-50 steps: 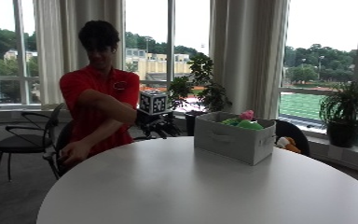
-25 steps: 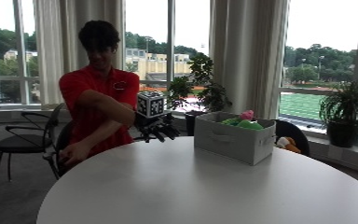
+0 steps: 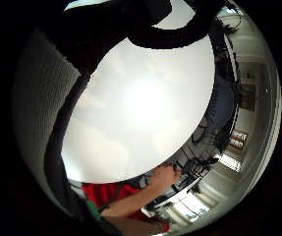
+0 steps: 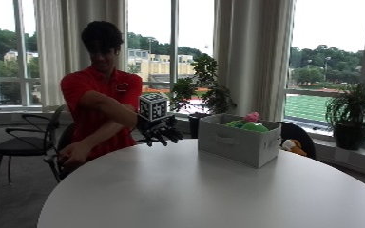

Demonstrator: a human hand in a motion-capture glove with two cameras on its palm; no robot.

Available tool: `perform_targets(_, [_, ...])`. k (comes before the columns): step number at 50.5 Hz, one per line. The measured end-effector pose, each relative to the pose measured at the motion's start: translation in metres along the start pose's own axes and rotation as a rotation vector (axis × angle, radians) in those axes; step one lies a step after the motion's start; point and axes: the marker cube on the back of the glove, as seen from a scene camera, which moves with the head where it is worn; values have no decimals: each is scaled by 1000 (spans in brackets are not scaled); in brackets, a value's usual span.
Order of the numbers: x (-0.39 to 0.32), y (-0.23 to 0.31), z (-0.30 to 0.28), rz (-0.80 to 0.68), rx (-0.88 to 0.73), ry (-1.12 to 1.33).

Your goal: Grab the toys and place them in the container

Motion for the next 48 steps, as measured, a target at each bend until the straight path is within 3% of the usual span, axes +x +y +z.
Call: perform_targets(48, [-1,4,-5,10,26,-13])
